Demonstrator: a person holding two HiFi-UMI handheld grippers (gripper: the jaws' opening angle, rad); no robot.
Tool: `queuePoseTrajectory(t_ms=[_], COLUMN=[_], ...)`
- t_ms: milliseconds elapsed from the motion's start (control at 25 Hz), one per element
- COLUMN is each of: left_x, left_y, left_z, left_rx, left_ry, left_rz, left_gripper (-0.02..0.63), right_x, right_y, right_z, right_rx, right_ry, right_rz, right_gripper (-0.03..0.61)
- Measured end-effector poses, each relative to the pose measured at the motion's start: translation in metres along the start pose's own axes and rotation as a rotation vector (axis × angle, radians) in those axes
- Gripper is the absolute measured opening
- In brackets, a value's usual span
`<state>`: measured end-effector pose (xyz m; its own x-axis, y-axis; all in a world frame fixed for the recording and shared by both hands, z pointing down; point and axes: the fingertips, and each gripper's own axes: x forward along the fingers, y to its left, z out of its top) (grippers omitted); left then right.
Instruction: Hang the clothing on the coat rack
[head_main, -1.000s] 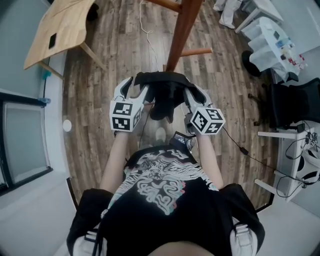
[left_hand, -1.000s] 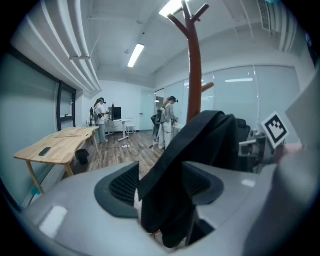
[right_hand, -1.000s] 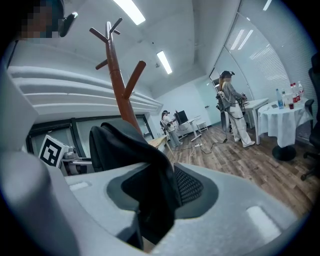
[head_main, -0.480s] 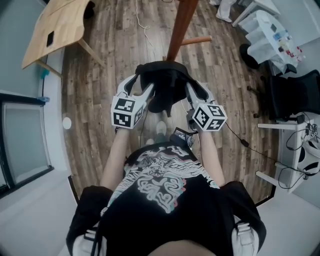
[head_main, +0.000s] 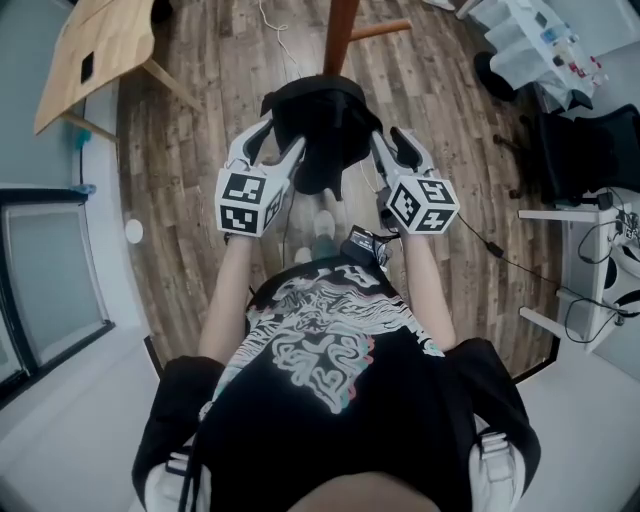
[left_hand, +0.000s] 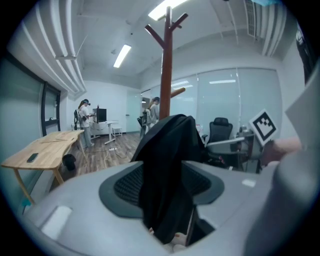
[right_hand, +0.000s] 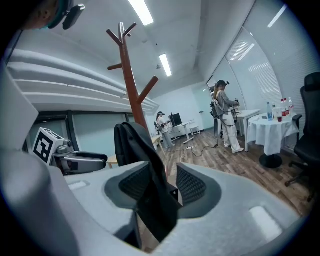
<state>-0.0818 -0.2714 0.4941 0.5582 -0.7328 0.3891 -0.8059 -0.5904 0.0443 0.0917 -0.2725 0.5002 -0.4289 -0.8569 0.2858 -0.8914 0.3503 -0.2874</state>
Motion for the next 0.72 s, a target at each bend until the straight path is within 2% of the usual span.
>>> queuePoseTrajectory(t_ms=[120,200,280,320,400,440,480,600,720], left_x=[-0.013,-0.026,-0.038,-0.044,-0.055,-0.061,-0.066,-0.079,-0.087], left_y=[-0.005,-0.006,-0.008,-0.009,-0.012,-0.014,-0.016,-0.021,-0.033], left_z=[0.003,0.007,0.01,0.011,0.011,0.009,0.006,0.003,-0.01], left_rx=[0.021,0.041,0.065,0.077,0.083,0.077,0.072,0.099,0.113], left_ry=[-0.046,-0.091,-0.123,-0.133,-0.142,-0.144,-0.146,-0.142,-0.097], left_rz=[0.023,0.041,0.052,0.054,0.048,0.042,0.039,0.041,0.012], left_gripper=[0.228,0.189,0.081,-0.011,-0.011,-0.011,-0.011,-0.011,-0.011], right_x=[-0.016,-0.028,-0.041,-0.048,-0.062,-0.07,-0.078,-0.094,-0.109], right_y=[0.003,0.01,0.017,0.02,0.028,0.034,0.04,0.057,0.067], right_z=[-0.001,0.003,0.008,0.011,0.015,0.018,0.02,0.022,0.014], right_rx=[-0.013,-0.032,-0.06,-0.07,-0.071,-0.067,-0.069,-0.121,-0.137], right_ry=[-0.014,-0.051,-0.092,-0.111,-0.154,-0.179,-0.203,-0.228,-0.205], right_rz=[-0.011,-0.012,-0.015,-0.017,-0.007,0.002,0.008,0.002,-0.026], right_gripper=[0.167,0.167,0.161,0.16,0.151,0.051,0.009,0.0,0.0])
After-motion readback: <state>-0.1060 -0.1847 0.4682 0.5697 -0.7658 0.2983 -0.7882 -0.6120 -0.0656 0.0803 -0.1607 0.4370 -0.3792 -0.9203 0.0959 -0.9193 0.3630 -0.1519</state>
